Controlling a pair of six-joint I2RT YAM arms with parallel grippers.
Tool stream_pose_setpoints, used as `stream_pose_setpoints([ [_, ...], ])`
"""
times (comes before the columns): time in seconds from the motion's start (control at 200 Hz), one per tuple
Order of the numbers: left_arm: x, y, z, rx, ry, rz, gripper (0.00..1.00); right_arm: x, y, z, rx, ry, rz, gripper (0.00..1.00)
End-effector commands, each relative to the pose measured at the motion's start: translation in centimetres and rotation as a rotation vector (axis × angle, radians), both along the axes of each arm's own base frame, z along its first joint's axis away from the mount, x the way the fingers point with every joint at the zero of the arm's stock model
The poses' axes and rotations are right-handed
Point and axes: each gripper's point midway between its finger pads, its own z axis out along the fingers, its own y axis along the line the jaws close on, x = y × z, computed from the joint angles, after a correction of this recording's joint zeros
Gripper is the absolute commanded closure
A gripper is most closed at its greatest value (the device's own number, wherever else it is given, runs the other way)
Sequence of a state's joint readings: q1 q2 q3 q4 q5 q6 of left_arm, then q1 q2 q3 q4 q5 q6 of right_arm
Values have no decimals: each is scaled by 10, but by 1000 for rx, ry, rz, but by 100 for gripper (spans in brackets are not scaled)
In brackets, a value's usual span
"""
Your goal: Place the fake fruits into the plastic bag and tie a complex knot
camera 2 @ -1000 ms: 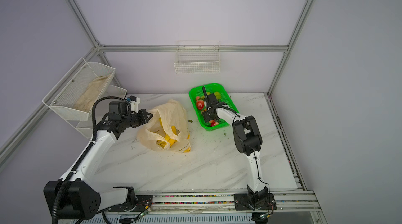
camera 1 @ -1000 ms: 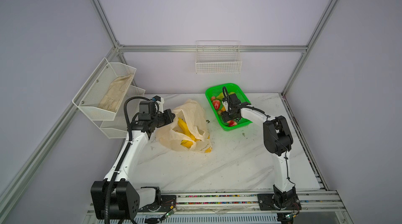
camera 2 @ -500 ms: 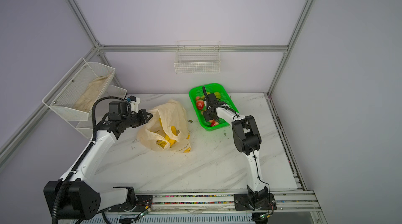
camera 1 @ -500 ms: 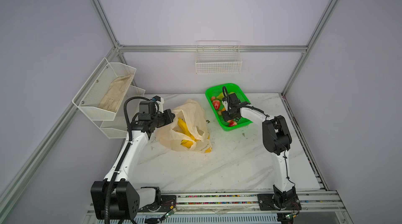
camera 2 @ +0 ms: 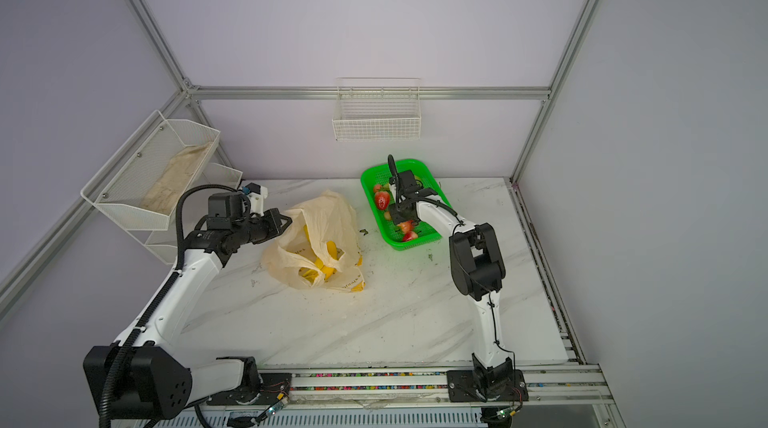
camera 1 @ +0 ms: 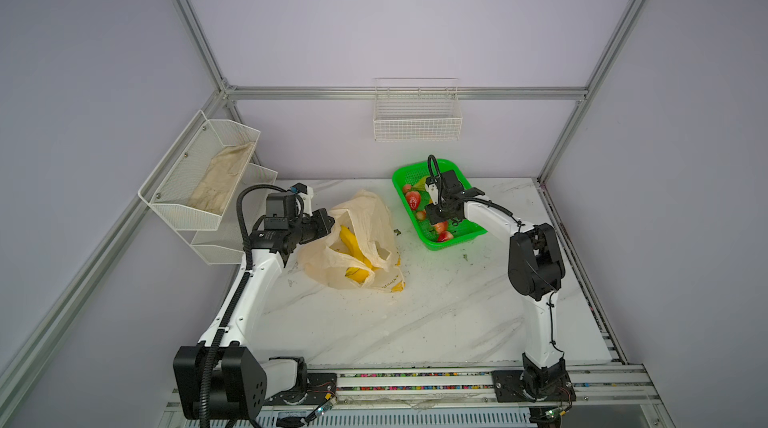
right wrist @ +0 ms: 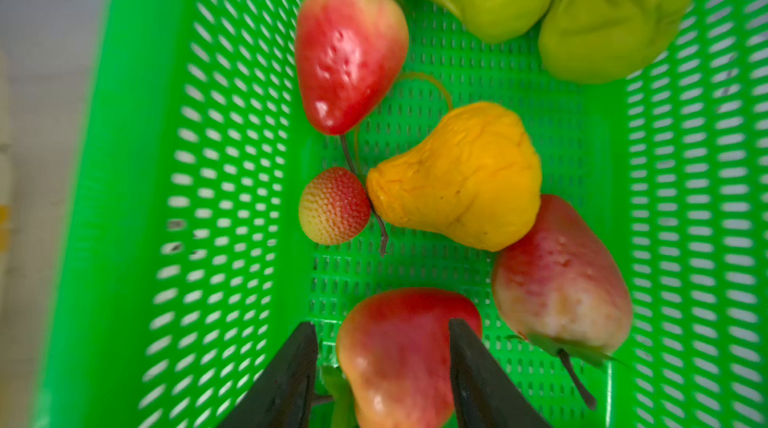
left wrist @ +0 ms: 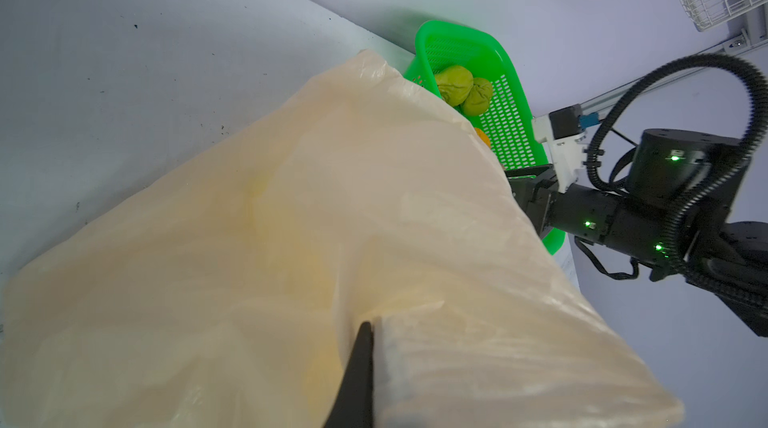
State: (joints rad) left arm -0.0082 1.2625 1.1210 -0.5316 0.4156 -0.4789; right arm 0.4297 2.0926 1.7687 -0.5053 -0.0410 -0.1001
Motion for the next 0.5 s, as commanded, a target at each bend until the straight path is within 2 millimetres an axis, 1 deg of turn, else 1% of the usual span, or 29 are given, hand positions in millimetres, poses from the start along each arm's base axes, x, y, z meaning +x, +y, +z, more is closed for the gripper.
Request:
stream_pose_setpoints([
  [0.0, -2, -4, 3, -11, -31, -17, 100, -9, -2, 74, 103, -127, 3, 46],
  [0.035, -3, -5, 3, -13, -31, -18, 100, -14, -3, 83, 127, -146, -1, 46],
  [0.08, -3, -5, 3, -15, -31, -21, 100, -19, -4, 89, 157, -161, -12, 46],
  [0.135, -3, -5, 3, -15, -32, -21, 100, -21, -7, 87, 148, -160, -24, 45],
  [0.155, -3, -6, 4, -16, -34, -22, 100, -20, -9, 85, 138, -159, -35, 43],
  [0.195, -3, -6, 4, -15, -34, -22, 100, -16, -12, 74, 105, -144, -53, 37],
  [0.255, -2, -6, 5, -15, -37, -22, 100, -13, -18, 57, 51, -103, -70, 35],
  [0.38, -2, -5, 5, -13, -37, -19, 100, -22, -20, 20, -18, -12, -43, 24],
  [0.435, -2, -5, 4, -10, -35, -17, 100, -29, -21, 3, -44, 34, -33, 21],
  [0.495, -1, -5, 3, -8, -35, -17, 100, -32, -25, -11, -78, 63, -37, 18],
])
